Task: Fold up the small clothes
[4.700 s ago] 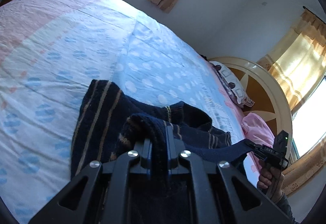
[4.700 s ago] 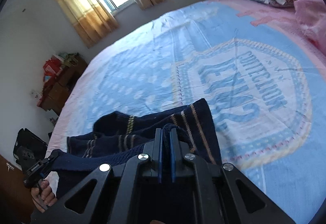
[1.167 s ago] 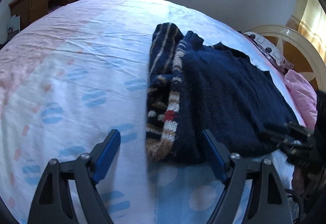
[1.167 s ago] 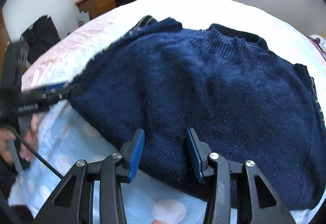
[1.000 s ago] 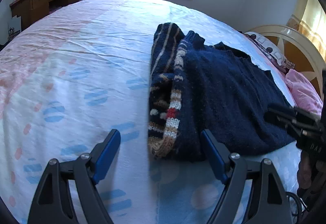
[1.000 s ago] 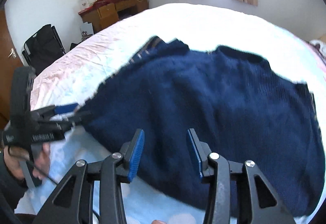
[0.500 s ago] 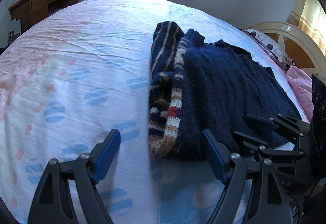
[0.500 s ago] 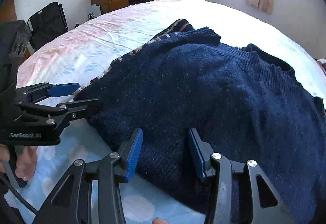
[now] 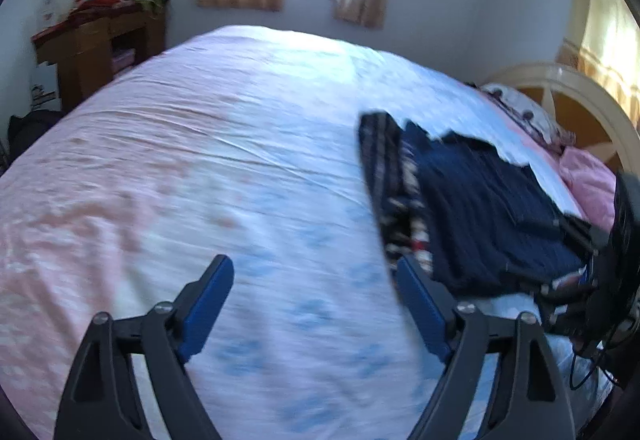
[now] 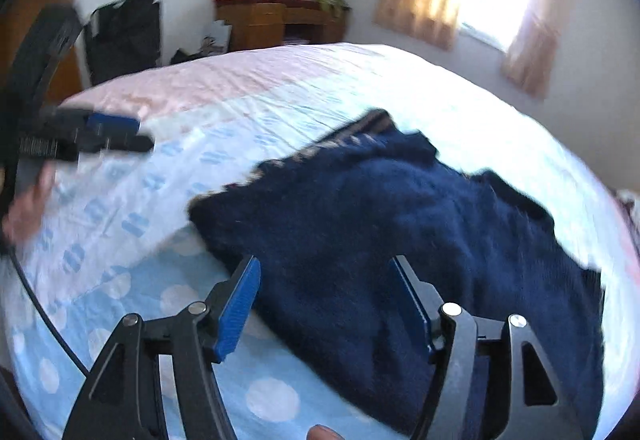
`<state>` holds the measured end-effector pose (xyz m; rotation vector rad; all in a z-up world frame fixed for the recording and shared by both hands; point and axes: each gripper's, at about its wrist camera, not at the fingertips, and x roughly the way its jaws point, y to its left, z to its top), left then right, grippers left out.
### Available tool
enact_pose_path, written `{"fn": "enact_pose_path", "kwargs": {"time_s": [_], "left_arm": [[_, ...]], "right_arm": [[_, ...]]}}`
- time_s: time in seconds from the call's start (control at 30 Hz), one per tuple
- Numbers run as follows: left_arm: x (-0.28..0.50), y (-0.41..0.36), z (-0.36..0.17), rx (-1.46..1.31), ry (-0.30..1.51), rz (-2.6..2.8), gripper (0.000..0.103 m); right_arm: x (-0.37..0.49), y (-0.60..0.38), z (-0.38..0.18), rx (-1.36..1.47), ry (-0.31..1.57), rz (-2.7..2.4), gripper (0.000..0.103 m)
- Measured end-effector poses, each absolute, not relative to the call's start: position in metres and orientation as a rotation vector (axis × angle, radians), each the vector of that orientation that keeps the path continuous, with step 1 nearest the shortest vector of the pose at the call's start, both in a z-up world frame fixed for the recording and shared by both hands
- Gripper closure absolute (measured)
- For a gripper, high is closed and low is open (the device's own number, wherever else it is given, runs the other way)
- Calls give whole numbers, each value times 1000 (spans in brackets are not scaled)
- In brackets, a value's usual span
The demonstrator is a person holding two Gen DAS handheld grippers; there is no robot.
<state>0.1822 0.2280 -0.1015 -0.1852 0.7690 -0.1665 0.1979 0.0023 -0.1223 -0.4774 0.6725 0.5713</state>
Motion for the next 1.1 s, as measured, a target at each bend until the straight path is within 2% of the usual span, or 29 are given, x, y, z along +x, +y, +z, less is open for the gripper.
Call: {"fn": "enact_pose_path", "kwargs": {"time_s": [0.4,0.43,0.47,0.57,0.73,0.8,0.87,1.1], "left_arm": [[212,294,-101,-406,763,-268,12],[217,295,-101,-415,767,-289,12],[225,294,-100,-424,770,-305,12],[252,281,-98,-415,784,-356,12],[300,232,-104,-372,847,-483,12],[320,208,-111,-365,891,-559,12],[339,186,-118,-355,933,-603,12],[385,142,-136,-329,1021,-669,12]], "right_arm": [[192,95,-156,-729,623,562,36],[196,97,-159,-726,643,543,43],[200,97,-160,-709,665,544,64],[204,91,-164,-683,699,523,79],[205,88,-165,-648,704,527,78],[202,89,-165,-664,693,505,70],[201,88,-164,-672,681,481,55],[197,86,-163,-649,703,505,54]]}}
